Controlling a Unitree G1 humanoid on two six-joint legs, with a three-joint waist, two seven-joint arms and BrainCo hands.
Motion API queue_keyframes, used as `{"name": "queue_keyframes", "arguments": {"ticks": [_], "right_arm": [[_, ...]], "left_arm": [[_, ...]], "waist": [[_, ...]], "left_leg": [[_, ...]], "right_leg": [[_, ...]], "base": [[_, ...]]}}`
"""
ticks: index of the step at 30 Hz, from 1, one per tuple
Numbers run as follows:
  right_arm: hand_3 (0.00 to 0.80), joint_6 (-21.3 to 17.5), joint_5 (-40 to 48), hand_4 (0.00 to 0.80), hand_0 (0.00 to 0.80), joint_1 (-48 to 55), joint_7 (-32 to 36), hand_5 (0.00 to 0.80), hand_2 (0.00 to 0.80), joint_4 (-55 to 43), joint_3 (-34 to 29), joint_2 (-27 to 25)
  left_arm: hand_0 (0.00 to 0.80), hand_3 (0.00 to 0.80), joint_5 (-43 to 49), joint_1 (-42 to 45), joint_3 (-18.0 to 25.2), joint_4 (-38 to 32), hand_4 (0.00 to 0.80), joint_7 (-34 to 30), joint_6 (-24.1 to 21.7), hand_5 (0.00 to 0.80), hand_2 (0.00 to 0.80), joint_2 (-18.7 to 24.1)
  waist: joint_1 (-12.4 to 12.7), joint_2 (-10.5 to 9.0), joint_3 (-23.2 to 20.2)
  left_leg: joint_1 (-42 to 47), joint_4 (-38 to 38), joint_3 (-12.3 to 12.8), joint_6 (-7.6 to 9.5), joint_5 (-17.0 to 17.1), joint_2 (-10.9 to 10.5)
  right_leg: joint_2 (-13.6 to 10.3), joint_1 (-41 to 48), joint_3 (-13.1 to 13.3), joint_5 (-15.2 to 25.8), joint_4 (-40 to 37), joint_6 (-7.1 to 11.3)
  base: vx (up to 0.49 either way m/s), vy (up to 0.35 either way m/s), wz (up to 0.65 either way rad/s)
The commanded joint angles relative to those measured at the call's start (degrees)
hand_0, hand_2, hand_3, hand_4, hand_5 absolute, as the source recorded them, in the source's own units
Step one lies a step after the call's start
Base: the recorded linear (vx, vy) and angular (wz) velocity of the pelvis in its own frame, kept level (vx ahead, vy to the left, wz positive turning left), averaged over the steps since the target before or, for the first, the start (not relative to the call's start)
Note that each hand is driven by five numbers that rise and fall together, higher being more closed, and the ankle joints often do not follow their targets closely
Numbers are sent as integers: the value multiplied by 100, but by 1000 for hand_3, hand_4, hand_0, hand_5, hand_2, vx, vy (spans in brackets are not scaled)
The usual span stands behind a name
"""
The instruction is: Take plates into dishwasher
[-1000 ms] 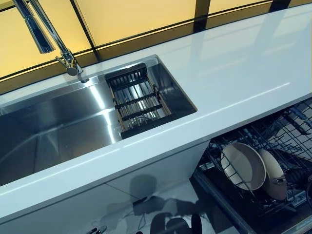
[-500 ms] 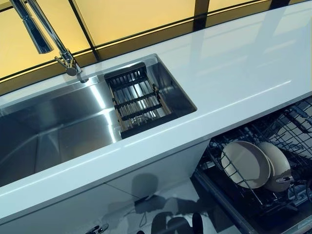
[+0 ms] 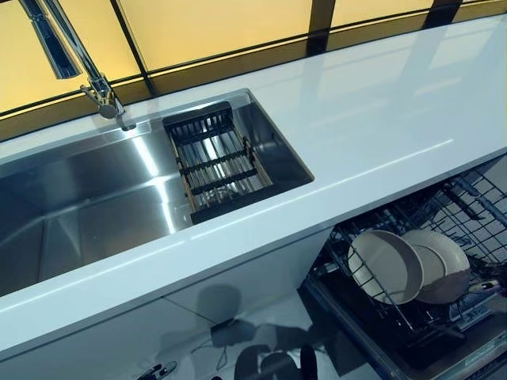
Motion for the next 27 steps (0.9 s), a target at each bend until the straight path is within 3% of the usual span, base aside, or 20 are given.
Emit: {"name": "queue_keyframes", "arguments": {"ticks": [1, 9, 16, 20, 21, 23, 25, 26, 27], "right_arm": [[0, 66, 278, 0, 0, -227, -81, 0, 0, -62, 52, -269], [0, 273, 465, 0, 0, -434, -109, 0, 0, -231, 35, -391], [0, 505, 645, 0, 0, -582, -271, 0, 0, -396, 62, -578], [0, 725, 693, 0, 0, -854, -334, 0, 0, -144, 95, -656], [0, 704, 593, 0, 0, -924, -405, 0, 0, 36, 56, -731], [0, 759, 708, 0, 0, -1087, -465, 0, 0, 200, 75, -848], [0, 692, 524, 0, 0, -1498, -545, 0, 0, 578, 116, -1066], [0, 658, 478, 0, 0, -1559, -629, 0, 0, 689, 78, -1144], [0, 678, 370, 0, 0, -1487, -656, 0, 0, 682, -37, -1240]], "left_arm": [[0, 0, 150, -35, 91, 365, 0, 238, 116, 0, 0, 202], [0, 0, 790, -69, 245, 768, 0, 690, 560, 0, 0, 214], [0, 0, 1006, -192, 449, 1005, 0, 1192, 1022, 0, 0, 413], [0, 0, 1052, 17, 681, 1170, 0, 1266, 943, 0, 0, 466], [0, 0, 1112, 59, 700, 1173, 0, 1243, 873, 0, 0, 459], [0, 0, 1114, 17, 683, 1143, 0, 1189, 848, 0, 0, 506], [0, 0, 944, -211, 599, 1041, 0, 1156, 950, 0, 0, 594], [0, 0, 891, -346, 547, 995, 0, 1183, 995, 0, 0, 571], [0, 0, 836, -450, 485, 950, 0, 1247, 1024, 0, 0, 505]], "waist": [[19, -562, -496], [-2, -735, -830], [31, -811, -884], [222, -827, -913], [351, -832, -883], [421, -849, -848], [302, -853, -883], [156, -875, -936], [-29, -899, -1006]], "left_leg": [[-55, -17, -175, -154, 22, 40], [200, -17, -106, -96, -97, 98], [436, -17, -166, -53, -30, 338], [256, -17, -291, -275, 355, 519], [-161, -17, -429, -417, 641, 537], [-290, -17, -562, -422, 724, 526], [-45, 95, -437, -327, 562, 498], [194, 306, -244, -288, 430, 517], [451, 615, -251, -262, 300, 518]], "right_leg": [[14, 272, -147, -145, -14, 432], [21, 507, -108, -238, -14, 399], [212, 692, -138, -593, 393, 158], [489, 962, -332, -678, 227, -1], [639, 1134, -249, -681, 106, -27], [668, 1165, -198, -691, 105, -39], [593, 984, -209, -656, 228, -76], [522, 840, -258, -595, 304, -112], [472, 667, -256, -493, 366, -151]], "base": [[59, 18, -4], [52, 1, -5], [34, -152, -6], [44, -209, 1], [22, -106, 3], [-36, -34, -11], [-196, 67, -15], [-287, 130, 11], [-257, 130, 26]]}}
